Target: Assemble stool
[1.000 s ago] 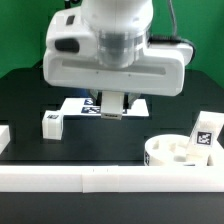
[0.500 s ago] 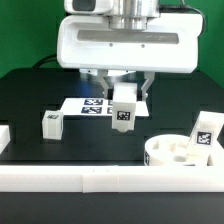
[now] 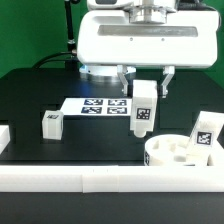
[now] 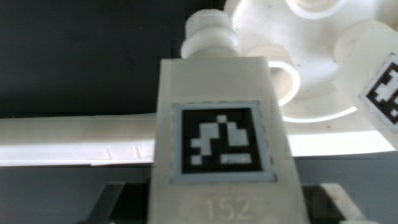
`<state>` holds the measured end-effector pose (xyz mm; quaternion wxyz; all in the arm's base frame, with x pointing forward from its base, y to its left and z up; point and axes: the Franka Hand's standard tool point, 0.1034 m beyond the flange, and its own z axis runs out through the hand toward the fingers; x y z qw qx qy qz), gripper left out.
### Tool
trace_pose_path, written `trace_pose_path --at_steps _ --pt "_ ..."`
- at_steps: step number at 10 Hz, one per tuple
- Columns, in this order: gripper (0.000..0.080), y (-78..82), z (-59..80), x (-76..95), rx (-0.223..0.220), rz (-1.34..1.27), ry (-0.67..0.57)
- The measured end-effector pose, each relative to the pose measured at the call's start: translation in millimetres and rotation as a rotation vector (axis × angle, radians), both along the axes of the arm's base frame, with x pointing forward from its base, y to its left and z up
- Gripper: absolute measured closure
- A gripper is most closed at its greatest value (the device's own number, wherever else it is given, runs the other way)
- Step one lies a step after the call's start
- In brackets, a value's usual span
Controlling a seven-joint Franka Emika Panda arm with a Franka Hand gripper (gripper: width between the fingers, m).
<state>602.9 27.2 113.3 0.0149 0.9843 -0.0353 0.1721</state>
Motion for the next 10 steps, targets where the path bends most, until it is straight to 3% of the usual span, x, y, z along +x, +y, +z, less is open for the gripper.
trace_pose_path --at_steps 2,4,6,8,10 --pt "0.0462 3.9 -0.5 0.5 0.002 0.001 0.000" --pt "0.0462 21.5 3.4 9.3 0.005 0.033 -0.043" --pt "0.0462 18.3 4.2 10.9 0.002 0.030 -0.071" --pt "0.0462 19.1 0.8 10.3 -0.016 0.042 -0.210" --pt "0.0462 29.3 0.2 13.2 -0.006 0.046 -0.198"
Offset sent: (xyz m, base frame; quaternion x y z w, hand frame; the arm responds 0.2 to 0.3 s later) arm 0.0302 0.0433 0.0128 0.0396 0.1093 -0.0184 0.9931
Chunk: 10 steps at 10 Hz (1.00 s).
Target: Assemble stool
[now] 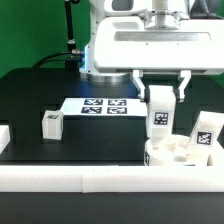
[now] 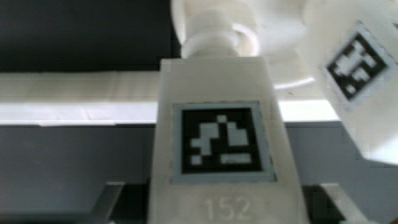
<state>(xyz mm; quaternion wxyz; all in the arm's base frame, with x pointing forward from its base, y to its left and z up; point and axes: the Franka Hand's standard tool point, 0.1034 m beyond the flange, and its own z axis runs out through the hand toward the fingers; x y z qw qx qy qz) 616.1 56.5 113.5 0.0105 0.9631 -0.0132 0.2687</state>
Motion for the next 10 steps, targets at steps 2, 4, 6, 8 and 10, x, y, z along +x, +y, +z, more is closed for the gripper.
trace_pose_path --at_steps 2,4,6,8,10 --pt "0.0462 1.6 2.0 8.1 -0.004 0.008 -0.011" --pt "0.0462 2.7 -3.2 13.3 -0.014 0.020 -0.014" --pt "0.0462 4.0 -8.4 17.4 -0.024 0.032 -0.022" --pt "0.0462 4.9 -8.8 17.1 -0.023 0.031 -0.029" --pt "0.0462 6.2 -12.8 12.2 -0.023 0.031 -0.018"
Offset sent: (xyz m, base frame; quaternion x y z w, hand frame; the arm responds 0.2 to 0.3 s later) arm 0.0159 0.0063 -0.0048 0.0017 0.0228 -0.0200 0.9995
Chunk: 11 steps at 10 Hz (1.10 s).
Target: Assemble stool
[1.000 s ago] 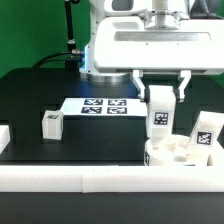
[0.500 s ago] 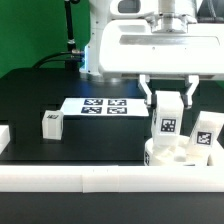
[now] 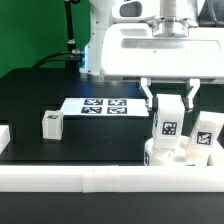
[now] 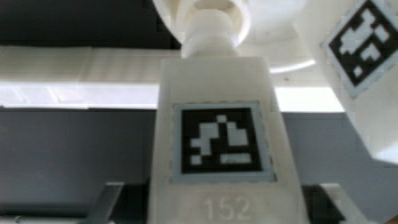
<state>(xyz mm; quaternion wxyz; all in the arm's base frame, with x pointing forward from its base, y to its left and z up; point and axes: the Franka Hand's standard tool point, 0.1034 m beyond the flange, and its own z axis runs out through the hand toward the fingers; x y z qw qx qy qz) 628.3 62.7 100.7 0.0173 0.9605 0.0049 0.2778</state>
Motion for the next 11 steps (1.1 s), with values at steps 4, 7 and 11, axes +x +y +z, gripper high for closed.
trace_pose_path --at_steps 4,7,11 --pt "0.0462 1.3 -0.6 -5.2 0.000 0.003 0.005" --pt "0.0462 3.8 -8.7 -6.9 -0.005 0.008 -0.011" --pt "0.0462 6.2 -10.6 -11.4 -0.005 -0.004 -0.074"
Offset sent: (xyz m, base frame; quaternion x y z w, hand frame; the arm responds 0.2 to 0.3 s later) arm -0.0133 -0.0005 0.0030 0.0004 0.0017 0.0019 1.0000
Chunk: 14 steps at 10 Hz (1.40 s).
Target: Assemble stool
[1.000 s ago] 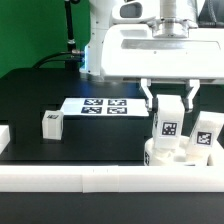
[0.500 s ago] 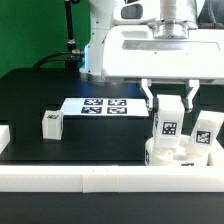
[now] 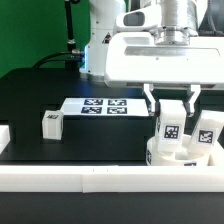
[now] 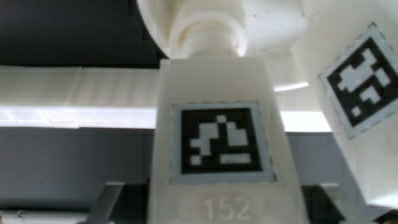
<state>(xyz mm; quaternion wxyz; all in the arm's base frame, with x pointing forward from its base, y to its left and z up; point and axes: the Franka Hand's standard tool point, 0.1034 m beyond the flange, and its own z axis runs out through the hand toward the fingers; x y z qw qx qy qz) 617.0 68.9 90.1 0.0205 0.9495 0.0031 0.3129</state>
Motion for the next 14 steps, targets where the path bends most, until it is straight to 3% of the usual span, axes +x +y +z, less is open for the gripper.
trace_pose_path --at_steps 2,3,4,8,10,14 --pt "0.0462 0.0 -2.1 -3.3 0.001 -0.006 0.012" --pt "0.0365 -0.4 -4.1 -4.2 0.000 -0.006 0.024" --pt "0.0204 -1.5 -4.5 -4.4 -0.001 -0.009 0.024" --pt "0.0155 -6.6 5.8 -0.3 0.014 -0.017 0.090" --pt "0.0150 -15.2 23.2 11.1 0.032 -0.031 0.116" --pt "0.0150 -13.9 17.8 8.5 0.030 -0.028 0.123"
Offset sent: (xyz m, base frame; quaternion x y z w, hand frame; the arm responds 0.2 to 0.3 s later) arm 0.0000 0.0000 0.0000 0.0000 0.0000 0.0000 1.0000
